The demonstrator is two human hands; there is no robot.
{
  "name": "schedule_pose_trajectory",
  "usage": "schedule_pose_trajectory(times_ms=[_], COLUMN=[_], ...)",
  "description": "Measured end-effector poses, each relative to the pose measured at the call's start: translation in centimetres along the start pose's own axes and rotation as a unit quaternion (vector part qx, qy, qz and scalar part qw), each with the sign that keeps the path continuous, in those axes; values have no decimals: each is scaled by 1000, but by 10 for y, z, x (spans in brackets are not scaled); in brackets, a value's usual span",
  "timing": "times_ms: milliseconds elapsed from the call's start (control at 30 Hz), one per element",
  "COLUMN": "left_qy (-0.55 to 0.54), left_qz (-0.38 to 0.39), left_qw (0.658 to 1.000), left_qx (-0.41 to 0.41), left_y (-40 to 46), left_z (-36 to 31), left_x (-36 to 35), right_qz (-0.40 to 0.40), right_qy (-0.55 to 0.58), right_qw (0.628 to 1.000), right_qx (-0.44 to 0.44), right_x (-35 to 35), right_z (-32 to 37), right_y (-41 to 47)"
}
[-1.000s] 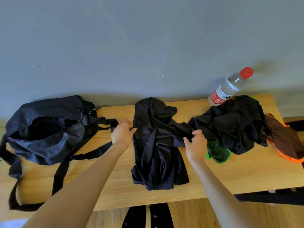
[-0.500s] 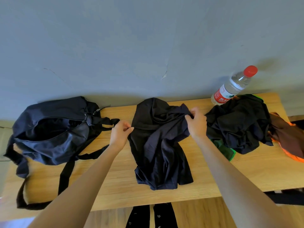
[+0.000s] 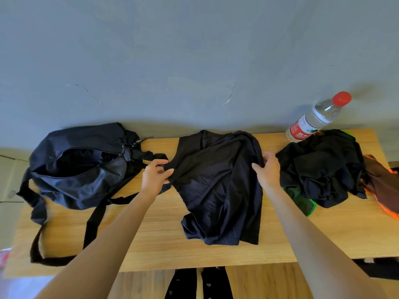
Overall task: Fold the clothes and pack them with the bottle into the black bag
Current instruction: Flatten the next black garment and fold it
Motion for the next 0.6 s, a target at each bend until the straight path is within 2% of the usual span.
schedule_pose_trajectory(times_ms=[167,267,467,600], left_qy=[-9,-13,-7,-16], left_qz=[-9,-23,-26,-14], left_qw=[1000,1000,1000,1000], left_qx=[1,6,13,20], left_y=[1,3,6,5], left_z=[1,1,-2,-5], left_x=[0,-1,-5,-10], right_qz=[-14,12,70,88], right_qy=[-84,-118,50,118], right_qw=[996,992,996,986], right_qx=[24,42,-35,-79], right_x=[1,-4,-20,-22], right_z=[16,32,43,48], right_y=[20,38,52,50])
Point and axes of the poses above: each hand's wrist, its own y-axis towards the middle knuckle, its own x-axis out of the back of the hand, z = x × y, the point moved 4 cm from there along y, towards the middle knuckle, and after that the axes turned 5 degrees about -y, right-handed, at the moved point
